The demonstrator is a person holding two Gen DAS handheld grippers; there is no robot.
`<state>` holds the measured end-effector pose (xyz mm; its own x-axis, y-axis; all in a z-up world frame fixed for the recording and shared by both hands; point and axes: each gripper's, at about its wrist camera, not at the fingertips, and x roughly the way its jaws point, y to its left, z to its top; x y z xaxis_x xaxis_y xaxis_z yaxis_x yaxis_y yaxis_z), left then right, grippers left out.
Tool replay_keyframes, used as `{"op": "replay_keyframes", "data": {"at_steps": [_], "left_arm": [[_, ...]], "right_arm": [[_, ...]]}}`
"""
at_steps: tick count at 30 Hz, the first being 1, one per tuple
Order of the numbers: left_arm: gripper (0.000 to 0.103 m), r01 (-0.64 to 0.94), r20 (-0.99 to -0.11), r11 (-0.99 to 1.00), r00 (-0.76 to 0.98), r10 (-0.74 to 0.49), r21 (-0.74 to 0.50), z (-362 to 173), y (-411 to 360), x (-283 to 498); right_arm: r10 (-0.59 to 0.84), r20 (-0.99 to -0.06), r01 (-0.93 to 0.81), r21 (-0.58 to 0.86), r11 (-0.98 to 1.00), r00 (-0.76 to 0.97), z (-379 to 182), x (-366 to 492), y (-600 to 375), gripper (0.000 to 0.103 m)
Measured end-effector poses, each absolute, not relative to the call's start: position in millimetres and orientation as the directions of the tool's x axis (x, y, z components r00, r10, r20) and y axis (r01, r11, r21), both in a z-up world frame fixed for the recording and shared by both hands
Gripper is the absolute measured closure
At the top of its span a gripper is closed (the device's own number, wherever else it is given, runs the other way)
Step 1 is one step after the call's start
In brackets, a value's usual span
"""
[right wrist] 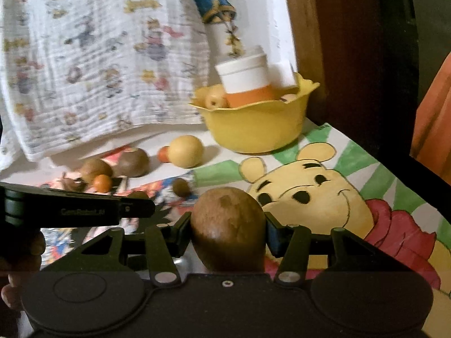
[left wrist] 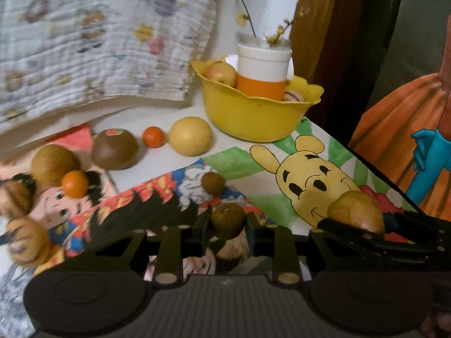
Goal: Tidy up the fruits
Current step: 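Move the right gripper's brown fruit over the tray while the left carries the nut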
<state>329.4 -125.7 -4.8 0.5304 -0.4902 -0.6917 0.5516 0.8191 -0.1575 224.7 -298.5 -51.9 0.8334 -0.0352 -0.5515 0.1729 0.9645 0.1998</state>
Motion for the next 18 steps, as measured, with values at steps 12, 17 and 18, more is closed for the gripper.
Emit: {"op": "replay_keyframes", "data": {"at_steps": [12, 17, 18], "left_arm": [[0.074, 0.446, -0.660, 0.882, 0.619, -0.426, -0.151, 19, -39, 263], [0.074, 0.406, -0.646, 0.902, 0.652, -0.398, -0.146, 20, -1, 226], [0.074, 0.402, -0.643, 0.904, 0.656, -0.395, -0.144, 21, 4, 219]], "right_arm": [[0.137, -0.510, -0.030, 0.212, 0.977, 0.849, -37, 180, -228, 0.049], [0.212, -0.498, -0.117, 0.214, 0.970, 0.841, -41, 159, -195, 0.049], [0.227, -0.498, -0.135, 0.213, 0.968, 0.837, -43, 154, -188, 0.049]]}}
